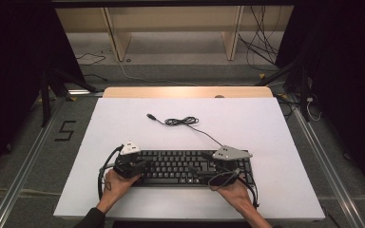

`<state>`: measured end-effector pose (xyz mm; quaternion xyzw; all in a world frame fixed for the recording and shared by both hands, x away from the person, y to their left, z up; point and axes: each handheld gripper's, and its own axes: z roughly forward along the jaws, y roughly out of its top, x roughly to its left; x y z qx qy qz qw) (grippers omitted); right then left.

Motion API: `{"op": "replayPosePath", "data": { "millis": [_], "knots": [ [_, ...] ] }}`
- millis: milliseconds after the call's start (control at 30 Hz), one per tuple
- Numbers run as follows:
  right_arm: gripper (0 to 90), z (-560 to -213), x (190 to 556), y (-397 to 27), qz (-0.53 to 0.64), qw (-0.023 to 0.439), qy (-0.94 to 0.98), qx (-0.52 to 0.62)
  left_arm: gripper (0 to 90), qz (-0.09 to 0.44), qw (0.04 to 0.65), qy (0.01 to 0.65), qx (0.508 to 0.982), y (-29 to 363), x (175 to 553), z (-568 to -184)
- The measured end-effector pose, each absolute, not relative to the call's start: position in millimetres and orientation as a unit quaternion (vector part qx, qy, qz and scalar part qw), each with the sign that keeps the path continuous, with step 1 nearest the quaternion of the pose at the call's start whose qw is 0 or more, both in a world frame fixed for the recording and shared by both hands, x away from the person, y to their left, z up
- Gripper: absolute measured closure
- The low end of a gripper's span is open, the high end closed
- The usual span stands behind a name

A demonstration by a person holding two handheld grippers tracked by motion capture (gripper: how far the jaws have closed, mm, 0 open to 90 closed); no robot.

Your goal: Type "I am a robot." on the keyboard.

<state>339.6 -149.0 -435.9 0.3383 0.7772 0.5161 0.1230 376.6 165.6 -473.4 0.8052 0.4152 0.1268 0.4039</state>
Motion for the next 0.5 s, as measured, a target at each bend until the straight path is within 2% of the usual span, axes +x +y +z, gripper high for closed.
{"op": "replayPosePath", "data": {
  "millis": [500],
  "knots": [
    [27.2, -435.1, 338.6, -149.0, 0.521, 0.127, 0.775, 0.335, 89.4, 0.118, 0.386, 0.423, 0.811, 163.0, 381.9, -478.7]
  ]
}}
